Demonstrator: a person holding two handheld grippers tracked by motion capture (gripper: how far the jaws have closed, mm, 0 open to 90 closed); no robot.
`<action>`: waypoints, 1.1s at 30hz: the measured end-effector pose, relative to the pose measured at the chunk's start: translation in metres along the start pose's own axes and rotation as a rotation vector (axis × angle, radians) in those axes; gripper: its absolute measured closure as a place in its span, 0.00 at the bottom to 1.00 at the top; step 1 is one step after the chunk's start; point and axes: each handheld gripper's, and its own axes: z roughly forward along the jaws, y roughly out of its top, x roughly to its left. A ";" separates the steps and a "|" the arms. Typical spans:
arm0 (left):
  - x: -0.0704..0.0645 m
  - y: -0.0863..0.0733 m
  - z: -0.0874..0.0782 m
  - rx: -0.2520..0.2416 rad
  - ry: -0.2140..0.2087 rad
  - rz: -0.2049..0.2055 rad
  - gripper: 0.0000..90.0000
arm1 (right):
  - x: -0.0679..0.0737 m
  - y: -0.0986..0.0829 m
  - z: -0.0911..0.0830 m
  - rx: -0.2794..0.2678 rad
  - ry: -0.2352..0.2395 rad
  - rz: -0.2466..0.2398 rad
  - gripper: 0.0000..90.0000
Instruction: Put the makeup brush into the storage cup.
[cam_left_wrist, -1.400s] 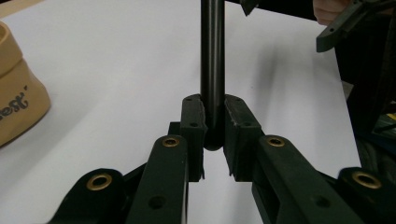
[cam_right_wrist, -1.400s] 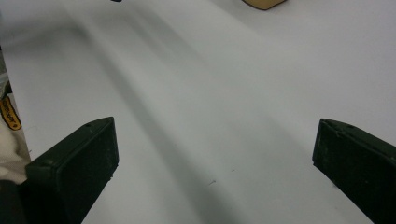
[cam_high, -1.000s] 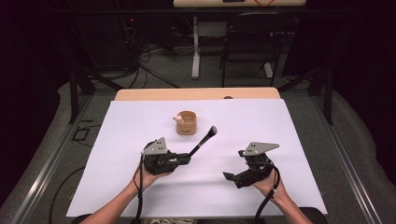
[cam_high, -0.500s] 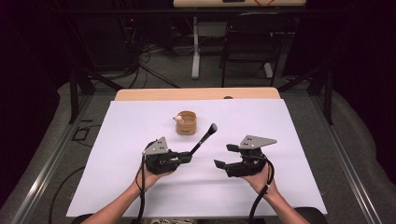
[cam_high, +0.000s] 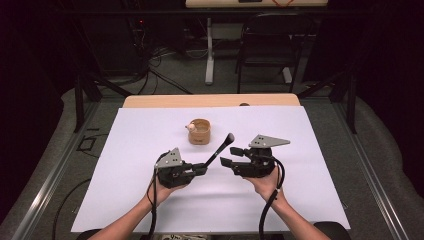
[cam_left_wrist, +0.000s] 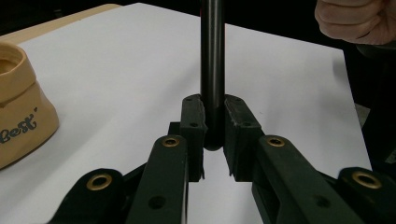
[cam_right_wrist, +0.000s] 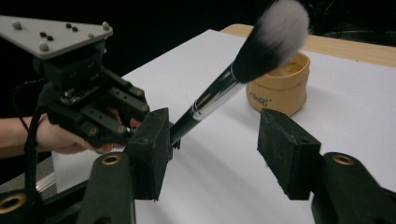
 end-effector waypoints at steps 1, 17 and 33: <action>0.000 0.000 0.001 -0.001 -0.005 0.001 0.88 | 0.001 0.001 0.001 -0.003 -0.004 -0.003 0.51; -0.003 -0.002 0.002 -0.011 0.017 0.020 0.88 | -0.002 0.011 0.014 -0.062 -0.040 0.080 0.67; -0.004 -0.003 0.007 0.021 0.008 0.043 0.88 | -0.005 0.010 0.011 -0.073 0.048 0.117 0.82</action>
